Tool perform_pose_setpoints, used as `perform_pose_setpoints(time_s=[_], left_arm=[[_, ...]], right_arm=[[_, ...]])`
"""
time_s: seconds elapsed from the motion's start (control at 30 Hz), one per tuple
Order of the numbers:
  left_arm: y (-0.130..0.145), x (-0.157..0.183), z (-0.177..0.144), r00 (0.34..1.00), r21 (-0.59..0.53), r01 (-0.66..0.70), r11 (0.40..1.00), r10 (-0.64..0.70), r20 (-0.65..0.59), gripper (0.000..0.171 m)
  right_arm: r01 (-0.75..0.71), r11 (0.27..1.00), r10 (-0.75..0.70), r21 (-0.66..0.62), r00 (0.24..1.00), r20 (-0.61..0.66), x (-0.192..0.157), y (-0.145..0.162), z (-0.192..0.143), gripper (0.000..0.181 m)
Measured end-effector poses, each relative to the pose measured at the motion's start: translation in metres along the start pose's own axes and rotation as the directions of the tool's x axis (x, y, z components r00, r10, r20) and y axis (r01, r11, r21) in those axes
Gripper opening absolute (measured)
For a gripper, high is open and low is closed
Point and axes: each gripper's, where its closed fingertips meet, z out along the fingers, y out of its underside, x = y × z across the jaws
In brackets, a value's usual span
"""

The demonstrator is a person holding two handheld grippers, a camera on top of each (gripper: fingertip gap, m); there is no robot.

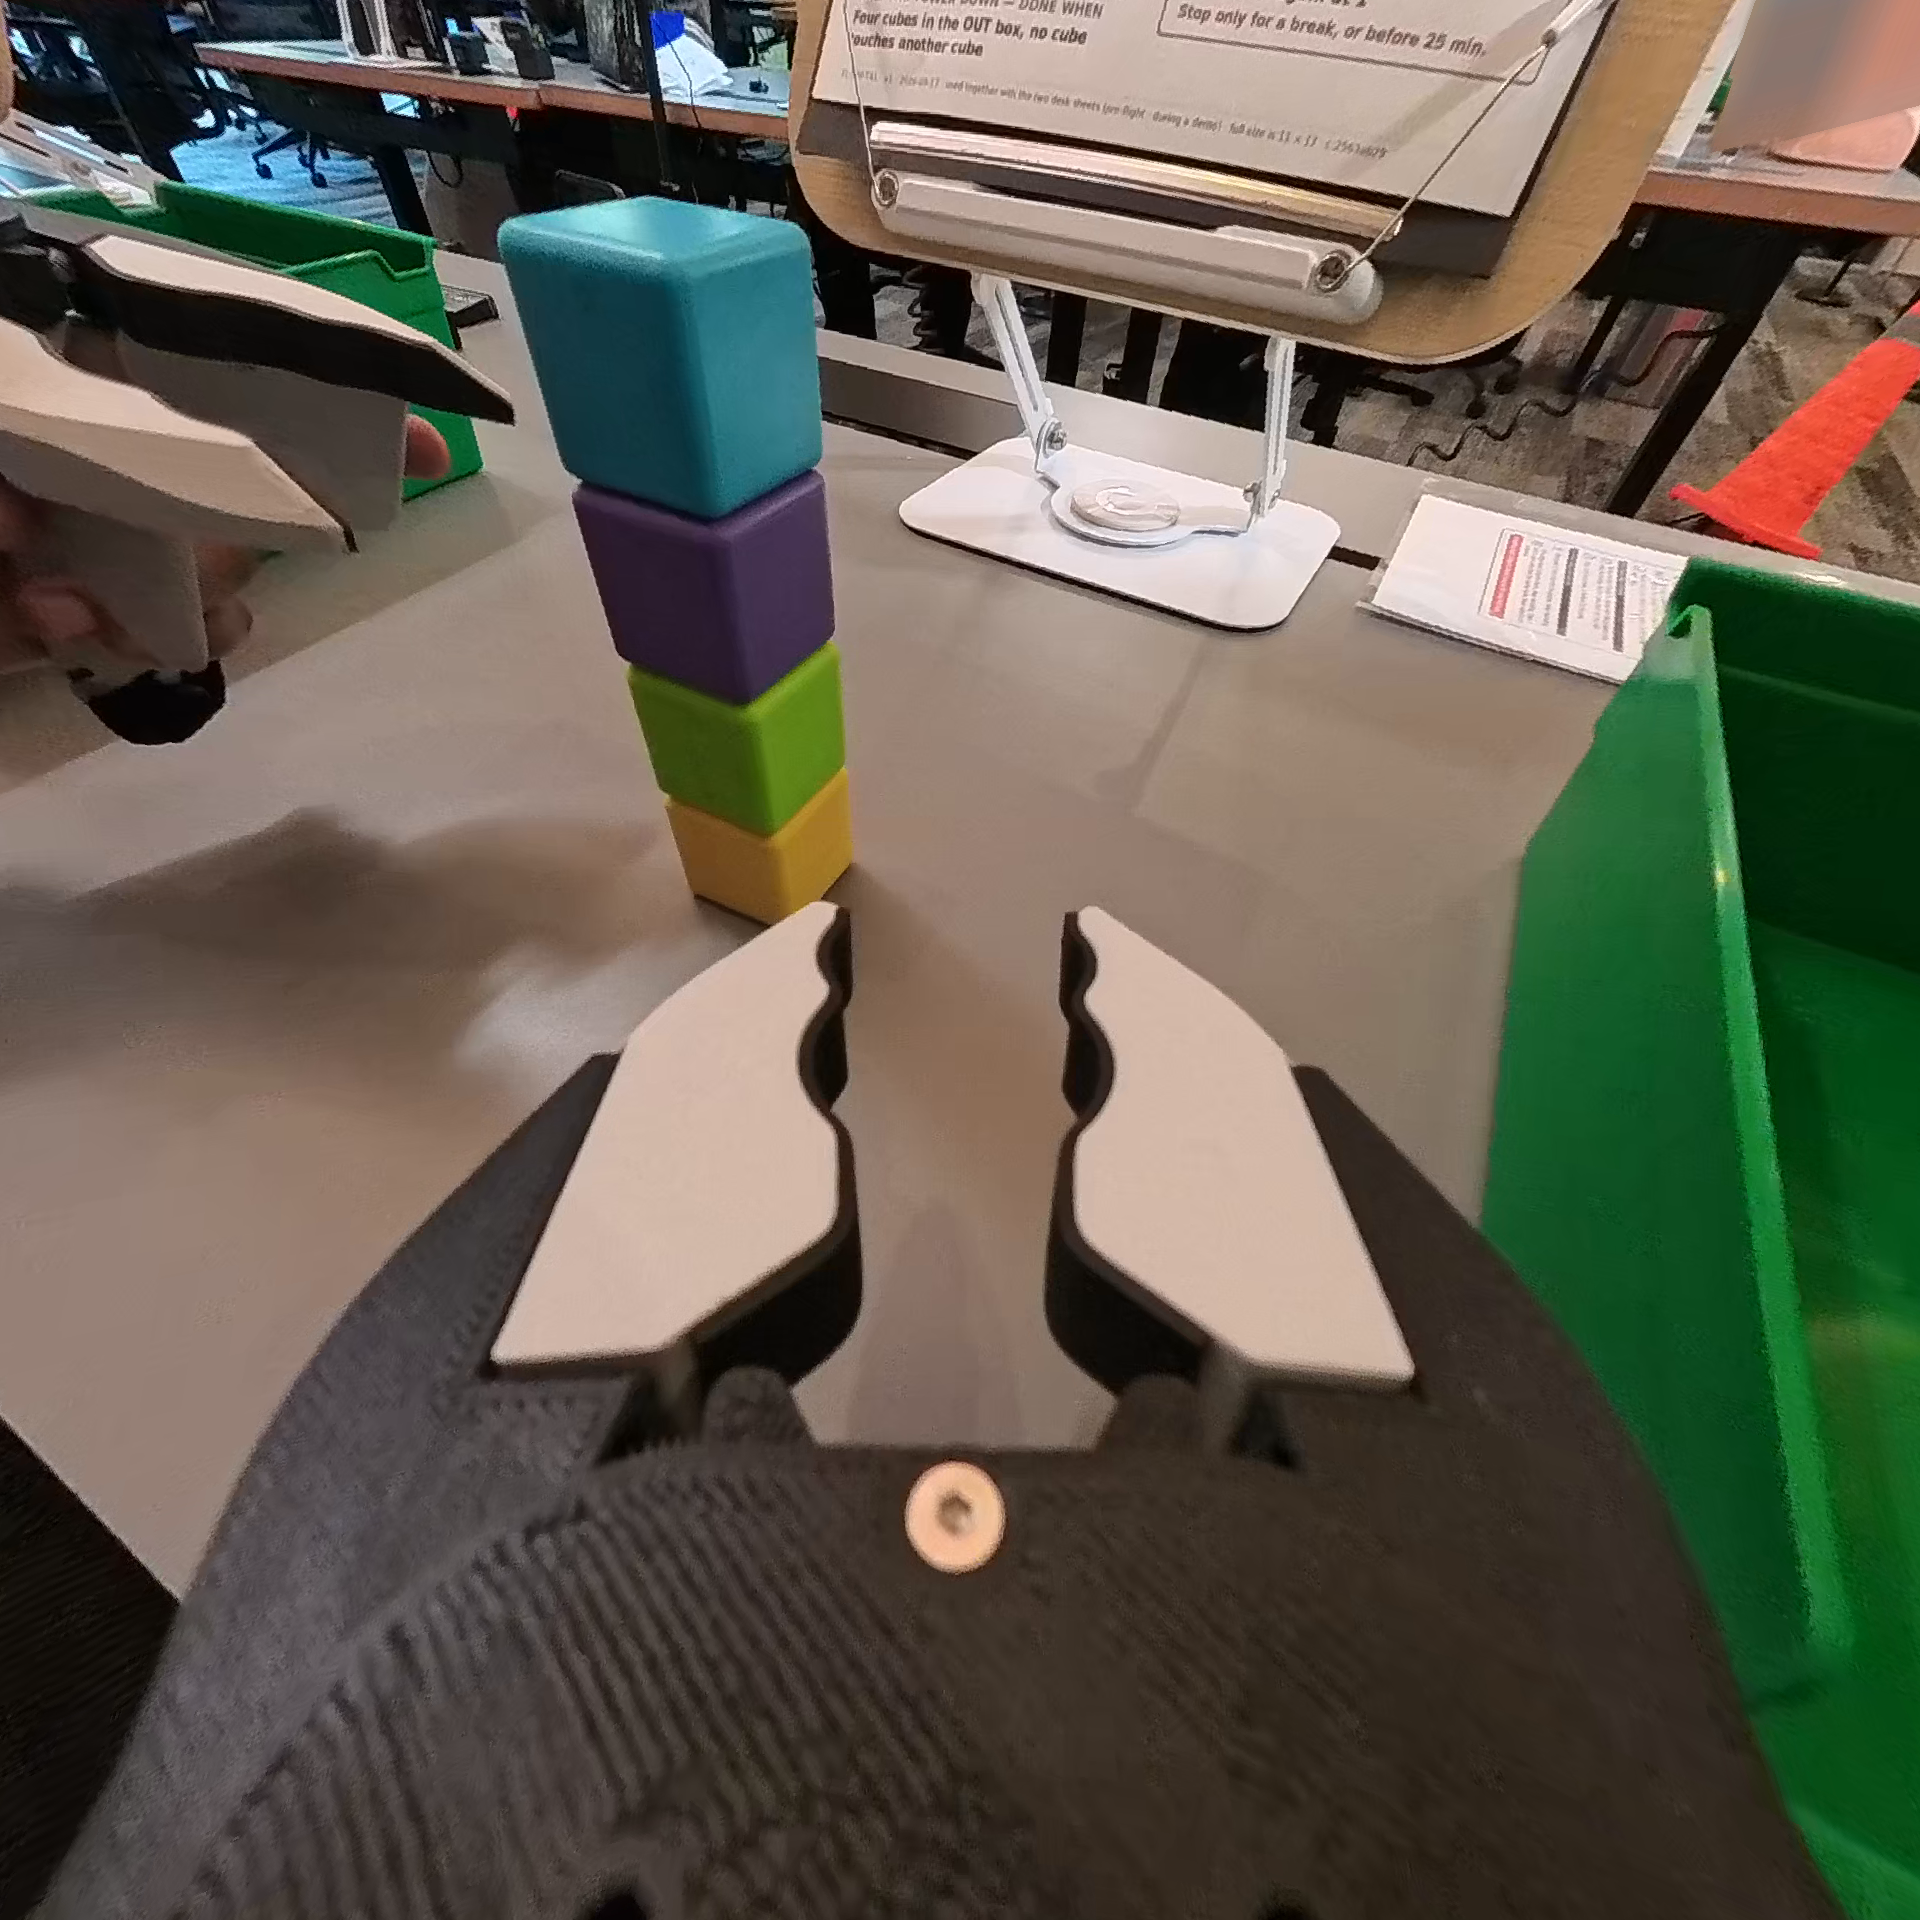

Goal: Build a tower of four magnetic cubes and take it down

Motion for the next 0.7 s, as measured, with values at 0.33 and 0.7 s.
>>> perform_pose_setpoints(time_s=[0.33, 0.7], left_arm=[[0.005, 0.002, 0.004, 1.0, -0.016, -0.013, 1.0, 0.013, 0.002, 0.082], [0.009, 0.004, 0.009, 1.0, -0.032, -0.017, 0.999, 0.017, 0.016, 0.089]], right_arm=[[-0.008, 1.0, 0.008, 0.002, 1.0, 0.02, -0.004, 0.001, 0.001, 0.039], [-0.024, 1.0, 0.024, 0.004, 0.998, 0.056, -0.014, 0.003, 0.005, 0.043]])
